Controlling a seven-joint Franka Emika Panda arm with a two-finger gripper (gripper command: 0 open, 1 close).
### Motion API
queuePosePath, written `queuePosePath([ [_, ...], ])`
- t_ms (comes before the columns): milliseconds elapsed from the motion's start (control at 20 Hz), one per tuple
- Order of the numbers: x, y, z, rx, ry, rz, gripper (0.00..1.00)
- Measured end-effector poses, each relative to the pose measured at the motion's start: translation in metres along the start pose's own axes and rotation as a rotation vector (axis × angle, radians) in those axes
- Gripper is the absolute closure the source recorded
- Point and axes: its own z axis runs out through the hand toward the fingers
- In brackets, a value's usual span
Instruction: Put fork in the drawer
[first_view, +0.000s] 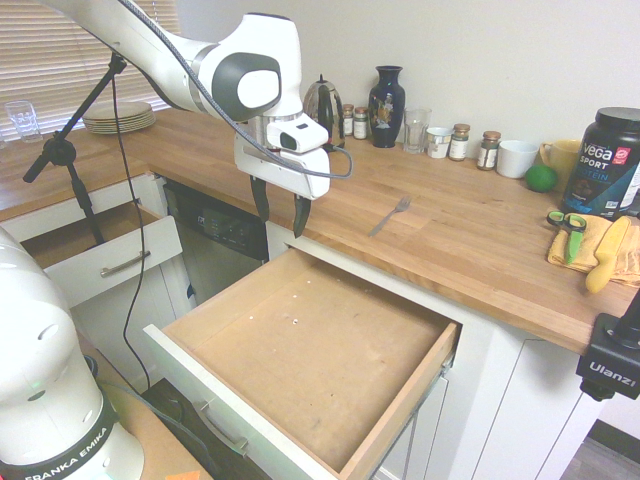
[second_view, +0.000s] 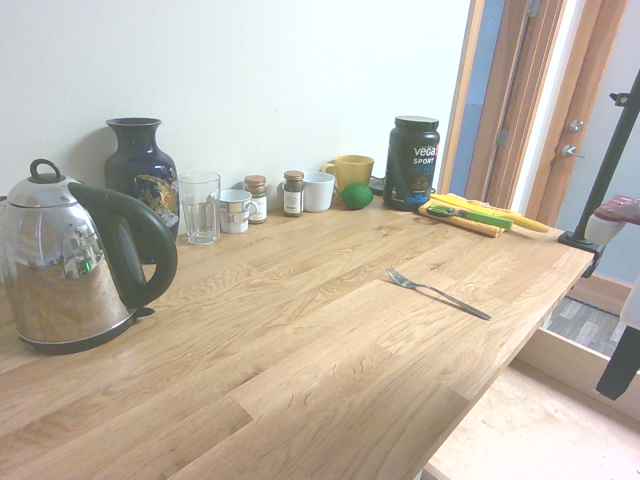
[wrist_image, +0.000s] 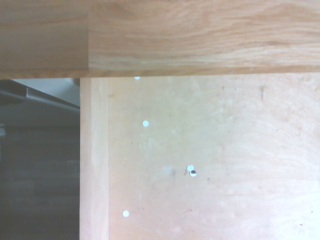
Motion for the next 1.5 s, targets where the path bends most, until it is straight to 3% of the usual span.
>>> queuePosePath([
  [300, 0.015, -0.004, -0.004, 0.021, 0.022, 0.02, 0.0],
  [1100, 0.154, -0.063, -0.013, 0.009, 0.017, 0.114, 0.0],
  [1500, 0.199, -0.084, -0.002, -0.012, 0.008, 0.133, 0.0],
])
